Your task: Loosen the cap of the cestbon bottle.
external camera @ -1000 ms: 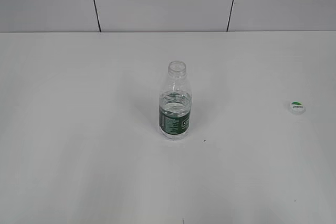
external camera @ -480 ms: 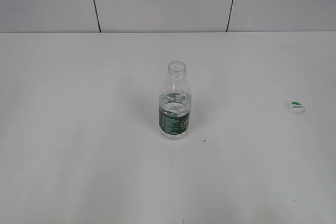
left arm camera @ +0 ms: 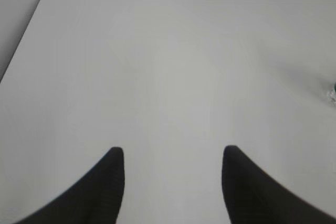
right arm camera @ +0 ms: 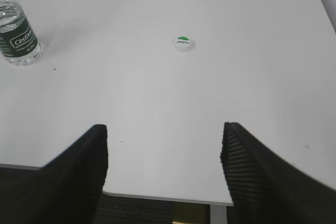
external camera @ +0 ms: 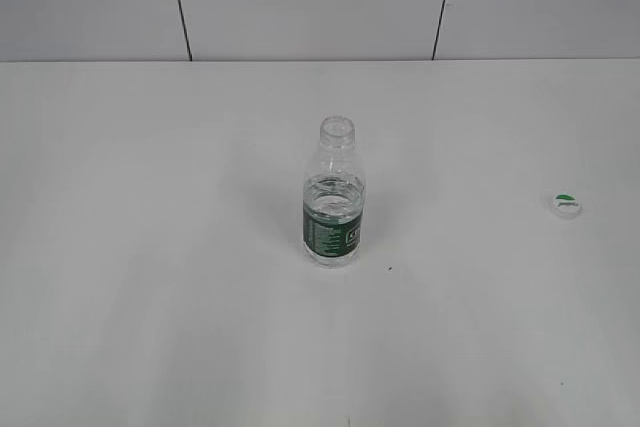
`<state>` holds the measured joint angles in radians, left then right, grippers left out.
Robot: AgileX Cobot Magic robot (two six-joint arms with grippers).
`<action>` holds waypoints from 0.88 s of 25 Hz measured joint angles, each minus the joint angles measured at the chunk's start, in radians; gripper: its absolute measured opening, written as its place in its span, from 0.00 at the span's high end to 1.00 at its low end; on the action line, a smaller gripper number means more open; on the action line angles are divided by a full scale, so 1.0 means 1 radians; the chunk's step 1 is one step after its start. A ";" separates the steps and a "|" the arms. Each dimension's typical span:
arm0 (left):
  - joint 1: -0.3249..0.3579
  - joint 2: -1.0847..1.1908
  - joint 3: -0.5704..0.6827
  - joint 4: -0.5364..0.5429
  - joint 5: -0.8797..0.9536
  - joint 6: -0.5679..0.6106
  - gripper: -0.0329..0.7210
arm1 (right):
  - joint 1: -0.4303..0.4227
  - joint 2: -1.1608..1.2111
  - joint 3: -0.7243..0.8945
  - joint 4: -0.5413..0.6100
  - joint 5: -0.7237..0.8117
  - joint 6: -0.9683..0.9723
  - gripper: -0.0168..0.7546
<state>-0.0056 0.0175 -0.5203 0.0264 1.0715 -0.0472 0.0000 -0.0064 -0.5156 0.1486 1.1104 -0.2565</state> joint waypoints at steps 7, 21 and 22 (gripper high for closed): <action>0.048 0.000 0.000 0.001 0.000 0.000 0.46 | 0.000 0.000 0.000 -0.088 -0.001 -0.030 0.31; 0.048 0.000 0.000 -0.026 -0.001 0.000 0.46 | 0.000 0.000 0.000 -0.051 -0.007 -0.002 0.31; 0.048 0.000 0.000 -0.026 -0.001 0.000 0.46 | 0.000 0.000 0.000 -0.051 -0.007 -0.002 0.31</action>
<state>0.0424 0.0175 -0.5203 0.0000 1.0707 -0.0472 0.0000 -0.0064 -0.5156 0.0980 1.1035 -0.2583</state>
